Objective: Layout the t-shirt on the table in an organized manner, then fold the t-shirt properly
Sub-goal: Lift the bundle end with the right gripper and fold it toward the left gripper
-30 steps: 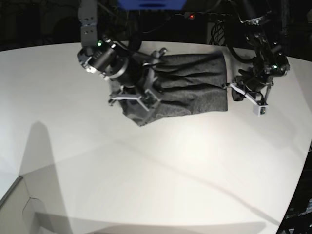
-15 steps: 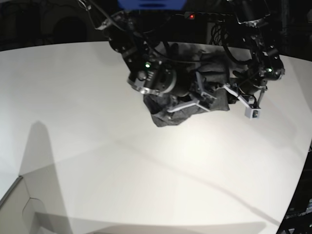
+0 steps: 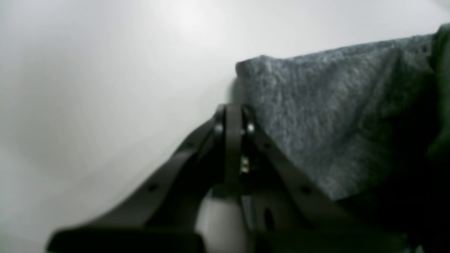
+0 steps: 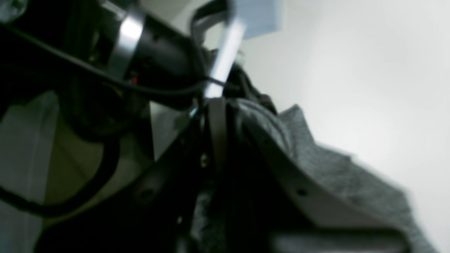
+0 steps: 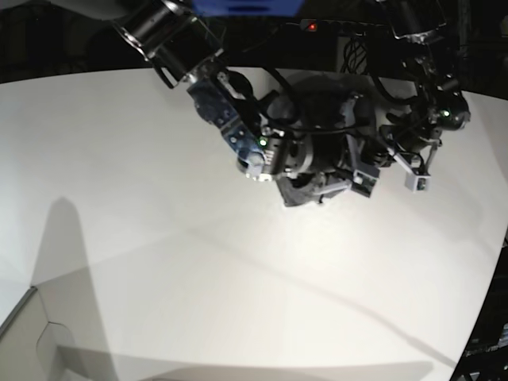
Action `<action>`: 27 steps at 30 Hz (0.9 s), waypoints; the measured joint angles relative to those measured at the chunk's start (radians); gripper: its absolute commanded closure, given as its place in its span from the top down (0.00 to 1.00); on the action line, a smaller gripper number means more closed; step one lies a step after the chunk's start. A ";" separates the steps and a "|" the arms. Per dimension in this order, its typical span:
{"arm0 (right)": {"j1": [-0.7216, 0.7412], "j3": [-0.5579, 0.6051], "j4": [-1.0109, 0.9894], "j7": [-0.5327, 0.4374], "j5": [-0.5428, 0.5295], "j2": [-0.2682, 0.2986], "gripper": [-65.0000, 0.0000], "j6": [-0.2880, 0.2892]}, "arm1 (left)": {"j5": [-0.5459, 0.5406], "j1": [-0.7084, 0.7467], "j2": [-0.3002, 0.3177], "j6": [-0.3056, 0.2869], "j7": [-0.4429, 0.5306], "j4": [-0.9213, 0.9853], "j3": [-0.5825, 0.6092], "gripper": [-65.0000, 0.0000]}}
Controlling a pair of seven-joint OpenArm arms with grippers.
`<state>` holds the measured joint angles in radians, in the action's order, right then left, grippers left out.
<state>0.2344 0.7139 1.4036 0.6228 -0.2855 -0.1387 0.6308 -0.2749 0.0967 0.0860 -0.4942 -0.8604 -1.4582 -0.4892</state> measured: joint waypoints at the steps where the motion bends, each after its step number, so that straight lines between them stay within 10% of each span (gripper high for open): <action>1: 0.011 0.013 -0.002 0.000 0.000 0.000 0.00 0.000 | 0.002 0.000 0.000 0.000 -0.003 -0.004 0.000 0.00; 27: 0.067 0.035 -0.113 -0.106 -0.079 0.000 0.00 0.000 | 0.050 0.036 -0.006 0.003 -0.221 -0.331 -0.359 0.00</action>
<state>0.3016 0.7494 1.2911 0.5167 -0.3641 -0.1387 0.6308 -0.2249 0.1326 0.0803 -0.4911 -1.0813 -1.7893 -0.8478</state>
